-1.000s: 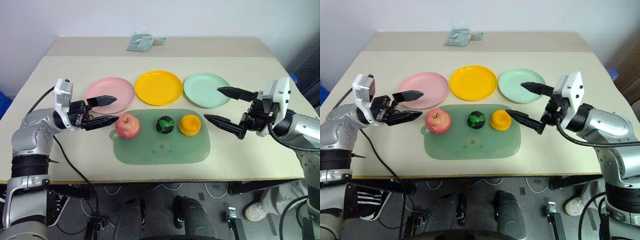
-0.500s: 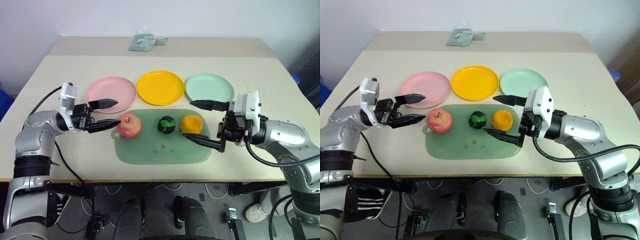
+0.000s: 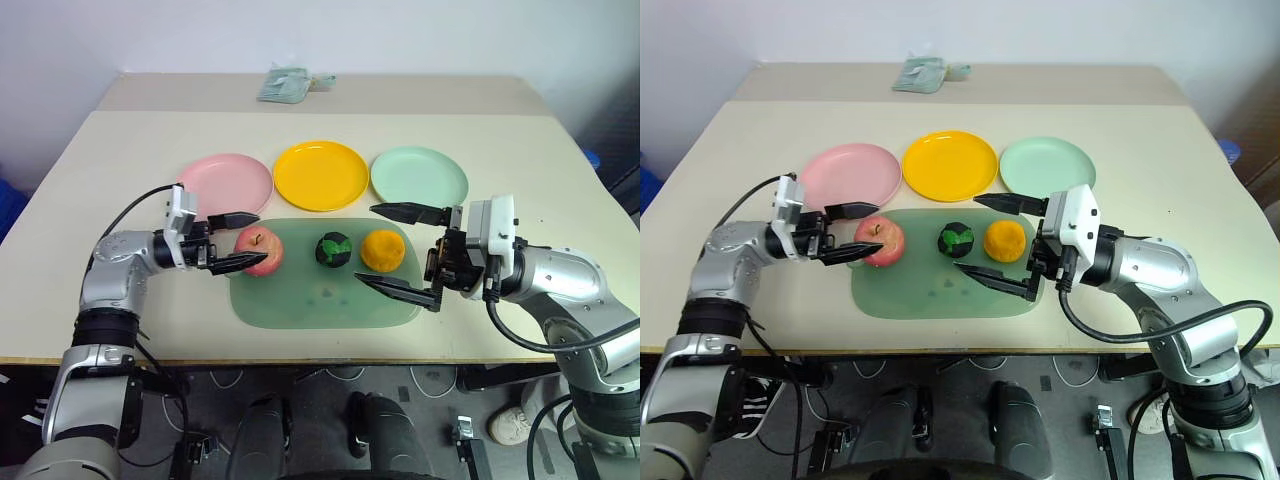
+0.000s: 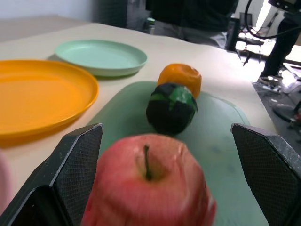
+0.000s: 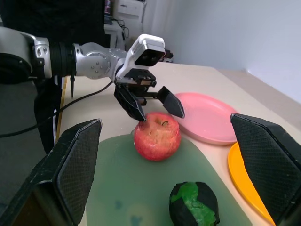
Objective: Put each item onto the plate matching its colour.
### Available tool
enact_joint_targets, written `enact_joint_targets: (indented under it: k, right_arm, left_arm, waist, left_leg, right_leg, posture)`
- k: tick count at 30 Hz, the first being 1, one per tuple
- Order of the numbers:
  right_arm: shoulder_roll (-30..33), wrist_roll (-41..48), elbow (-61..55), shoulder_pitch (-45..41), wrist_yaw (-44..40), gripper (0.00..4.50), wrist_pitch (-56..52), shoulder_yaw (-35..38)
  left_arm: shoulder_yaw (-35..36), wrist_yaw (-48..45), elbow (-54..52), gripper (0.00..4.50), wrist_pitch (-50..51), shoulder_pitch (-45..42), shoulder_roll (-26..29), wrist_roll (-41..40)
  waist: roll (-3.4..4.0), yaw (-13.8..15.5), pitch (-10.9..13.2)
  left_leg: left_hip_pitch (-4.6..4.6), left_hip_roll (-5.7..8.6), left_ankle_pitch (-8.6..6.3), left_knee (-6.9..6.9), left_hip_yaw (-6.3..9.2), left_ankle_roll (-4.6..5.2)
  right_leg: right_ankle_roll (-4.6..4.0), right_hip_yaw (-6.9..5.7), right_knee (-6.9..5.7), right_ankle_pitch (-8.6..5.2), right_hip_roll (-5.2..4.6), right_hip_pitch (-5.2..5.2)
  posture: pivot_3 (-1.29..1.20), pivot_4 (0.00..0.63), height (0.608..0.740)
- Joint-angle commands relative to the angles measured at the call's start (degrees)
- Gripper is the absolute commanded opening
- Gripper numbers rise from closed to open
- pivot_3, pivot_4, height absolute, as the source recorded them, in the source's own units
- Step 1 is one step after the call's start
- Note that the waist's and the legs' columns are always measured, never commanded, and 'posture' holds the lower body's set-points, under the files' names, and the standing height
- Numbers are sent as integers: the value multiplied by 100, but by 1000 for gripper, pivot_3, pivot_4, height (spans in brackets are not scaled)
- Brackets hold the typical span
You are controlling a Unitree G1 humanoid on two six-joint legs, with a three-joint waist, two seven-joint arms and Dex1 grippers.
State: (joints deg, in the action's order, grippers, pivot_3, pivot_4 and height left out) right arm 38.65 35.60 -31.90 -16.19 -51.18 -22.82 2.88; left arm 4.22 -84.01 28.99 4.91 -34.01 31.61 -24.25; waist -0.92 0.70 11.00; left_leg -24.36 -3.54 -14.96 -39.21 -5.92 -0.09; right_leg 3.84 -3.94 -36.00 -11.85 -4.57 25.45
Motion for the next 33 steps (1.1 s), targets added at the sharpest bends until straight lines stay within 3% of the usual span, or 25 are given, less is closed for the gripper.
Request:
enact_joint_targets:
  k: [1, 9, 10, 13, 18, 24, 33]
  right_arm:
    - [-27, -2, -210, 37, 55, 4483, 131, 81]
    - [-8, -41, -127, 27, 70, 4483, 138, 118]
    - [-7, -46, -117, 19, 74, 4500, 135, 118]
    - [5, -65, -83, -6, 69, 4500, 133, 119]
    - [-25, -127, 8, -119, 94, 4500, 159, 111]
    - [-653, -763, 725, -907, 1037, 4500, 449, 82]
    - [-1011, -1182, 975, -1160, 1213, 4500, 516, -317]
  left_arm:
    - [-111, 75, -124, 4500, -168, 7, 12, 166]
    - [-348, 162, -49, 4500, -264, 23, 4, 415]
    - [-373, 131, -61, 3950, -256, 49, 11, 419]
    - [-351, 193, -31, 3008, -390, 75, -23, 438]
    - [-85, 582, 150, 3008, -405, -111, -150, 279]
    - [674, 2649, 1187, 3008, -851, -1156, -469, 367]
    - [933, 4710, 2773, 3008, -1598, -1951, -461, 984]
  waist:
    - [0, -9, 0]
    - [0, 2, 0]
    - [0, 2, 0]
    - [0, 1, 0]
    - [0, 2, 0]
    - [-3, -2, 1]
    - [-3, -14, 0]
  left_leg:
    - [0, 0, 0, 0, 0, 0]
    - [0, -1, 0, 0, 0, 0]
    - [0, -1, 0, 0, 1, 0]
    - [1, -1, 0, 0, 0, 0]
    - [1, -1, 0, 0, 1, 0]
    - [-1, 0, 1, -5, 3, 0]
    - [-1, 3, -3, 4, -4, 6]
  right_leg:
    - [0, 0, 0, 0, 0, 1]
    - [-5, 0, 0, -3, 0, 1]
    - [-5, 0, 0, -3, 0, 1]
    - [-8, 0, 0, -5, -1, 0]
    - [-7, 0, 0, -4, -1, -1]
    - [7, -2, -3, 6, 2, 0]
    - [14, -3, -2, 7, 1, 1]
  posture:
    - [0, 150, 740]
    - [0, 150, 740]
    - [0, 150, 740]
    - [0, 150, 740]
    - [0, 150, 740]
    - [0, 150, 740]
    - [0, 150, 740]
